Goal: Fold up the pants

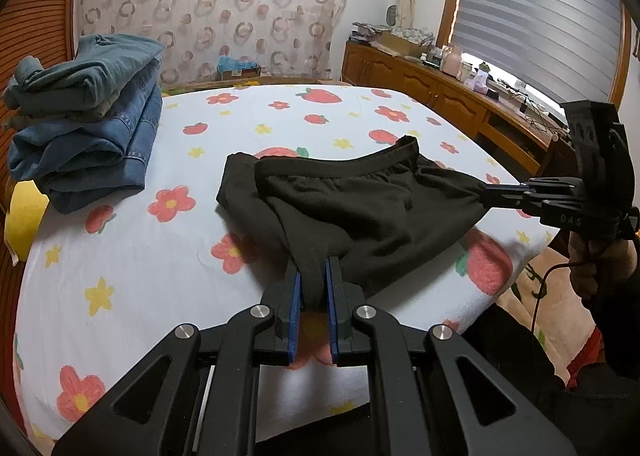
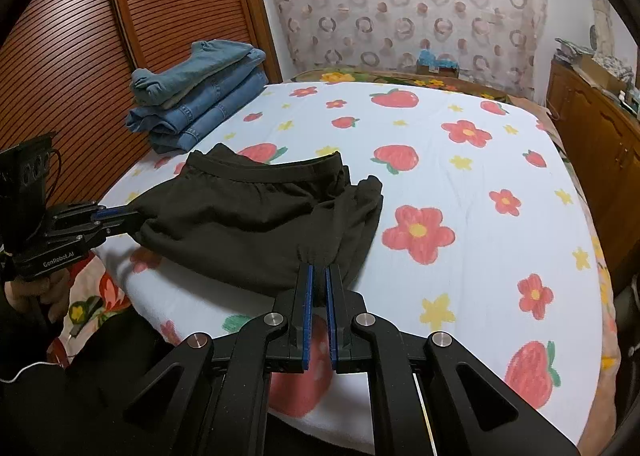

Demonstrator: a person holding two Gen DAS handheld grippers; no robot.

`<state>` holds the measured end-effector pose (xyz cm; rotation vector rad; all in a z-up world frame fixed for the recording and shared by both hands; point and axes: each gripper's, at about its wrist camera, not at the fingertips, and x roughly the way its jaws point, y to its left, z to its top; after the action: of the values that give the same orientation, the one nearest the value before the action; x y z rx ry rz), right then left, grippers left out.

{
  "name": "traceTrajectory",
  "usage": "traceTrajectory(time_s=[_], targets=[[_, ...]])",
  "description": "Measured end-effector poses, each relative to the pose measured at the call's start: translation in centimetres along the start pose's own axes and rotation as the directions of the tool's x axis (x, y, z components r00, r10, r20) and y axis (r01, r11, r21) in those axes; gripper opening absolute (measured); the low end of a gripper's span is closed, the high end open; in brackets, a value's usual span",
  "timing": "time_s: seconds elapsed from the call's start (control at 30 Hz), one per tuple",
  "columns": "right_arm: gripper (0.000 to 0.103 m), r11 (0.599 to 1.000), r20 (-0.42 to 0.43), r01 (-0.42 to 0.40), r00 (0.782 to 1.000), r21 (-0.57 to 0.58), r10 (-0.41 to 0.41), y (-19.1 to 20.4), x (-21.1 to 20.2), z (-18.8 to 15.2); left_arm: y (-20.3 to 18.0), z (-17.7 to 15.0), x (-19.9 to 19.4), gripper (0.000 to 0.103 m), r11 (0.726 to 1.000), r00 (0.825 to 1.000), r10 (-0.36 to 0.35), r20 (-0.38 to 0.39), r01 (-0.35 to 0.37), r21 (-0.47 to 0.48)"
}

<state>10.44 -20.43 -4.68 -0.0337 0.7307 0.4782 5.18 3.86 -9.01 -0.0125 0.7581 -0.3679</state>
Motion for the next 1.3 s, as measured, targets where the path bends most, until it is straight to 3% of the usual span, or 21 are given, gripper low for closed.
traceTrajectory(time_s=[0.37,0.5,0.53,0.83,0.9,1.07,1.3], targets=[[0.010,0.998,0.034,0.049,0.998,-0.033,-0.048,1.2,-1.9,0.3,0.0,-0.2,0.4,0.012,1.000,1.000,0.006,-0.013,-0.006,-0.016],[0.037,0.996,0.048,0.075,0.996,-0.042,-0.073,1.3,-2.2,0.7,0.0,-0.3,0.5,0.015,1.000,1.000,0.006,-0.018,-0.007,-0.028],[0.038,0.996,0.045,0.078,0.996,-0.046,-0.075,1.3,-2.0,0.8,0.1,-0.3,0.5,0.016,1.000,1.000,0.008,-0.019,-0.008,-0.030],[0.039,0.994,-0.007,0.049,0.999,-0.095,-0.050,1.0,3.9,3.7,0.5,0.2,0.8,0.058,0.999,0.999,0.035,0.000,-0.035,-0.042],[0.039,0.994,-0.015,0.044,0.999,-0.101,-0.045,0.8,5.2,4.3,0.7,0.5,0.9,0.073,0.998,0.999,0.037,0.005,-0.037,-0.046],[0.040,0.995,-0.052,0.038,0.998,-0.094,-0.044,-0.1,7.7,5.0,1.0,1.7,1.5,0.074,0.998,0.999,0.045,0.025,-0.044,-0.045],[0.049,0.989,-0.068,0.021,0.997,-0.149,-0.032,-0.7,9.4,5.6,1.9,3.4,3.3,0.074,0.998,0.999,0.038,0.015,-0.038,-0.051]])
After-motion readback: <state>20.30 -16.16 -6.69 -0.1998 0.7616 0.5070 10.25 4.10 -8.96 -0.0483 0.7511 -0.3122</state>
